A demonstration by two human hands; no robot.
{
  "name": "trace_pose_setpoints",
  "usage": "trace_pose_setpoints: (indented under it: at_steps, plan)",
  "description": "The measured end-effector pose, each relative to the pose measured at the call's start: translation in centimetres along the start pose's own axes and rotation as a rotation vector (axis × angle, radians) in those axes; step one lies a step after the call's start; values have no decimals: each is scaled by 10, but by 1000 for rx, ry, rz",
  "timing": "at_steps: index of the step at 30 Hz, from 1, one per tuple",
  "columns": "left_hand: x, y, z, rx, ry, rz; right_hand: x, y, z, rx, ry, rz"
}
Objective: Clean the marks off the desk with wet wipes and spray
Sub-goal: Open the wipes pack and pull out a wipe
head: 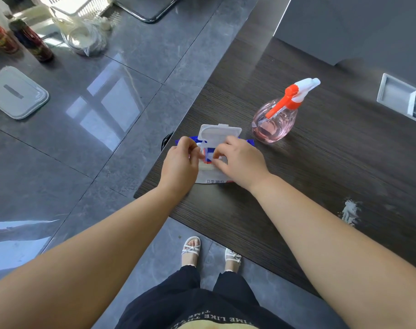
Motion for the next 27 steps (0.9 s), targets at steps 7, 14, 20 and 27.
trace_pose_setpoints:
  at_steps: [7,14,20,27]
  plan:
    - [1,1,3,-6,51,44,-22,1,-9,35,-520,-342]
    - [0,0,-2,27,-100,-37,-20,4,-9,41,-505,-327]
    - [4,-1,-5,31,-131,-30,-5,3,-6,35,-89,-35]
    - [4,-2,-3,27,-127,-60,-10,0,-7,-1,-298,-175]
Point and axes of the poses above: each hand's wrist, its own y-axis away from the middle knuckle, its own z-axis out of the back of the hand, x = y × z, the point moved 6 cm from there along -y, towards the middle knuckle, and after that the axes turned 1 degree about z, right-handed, at the moved point
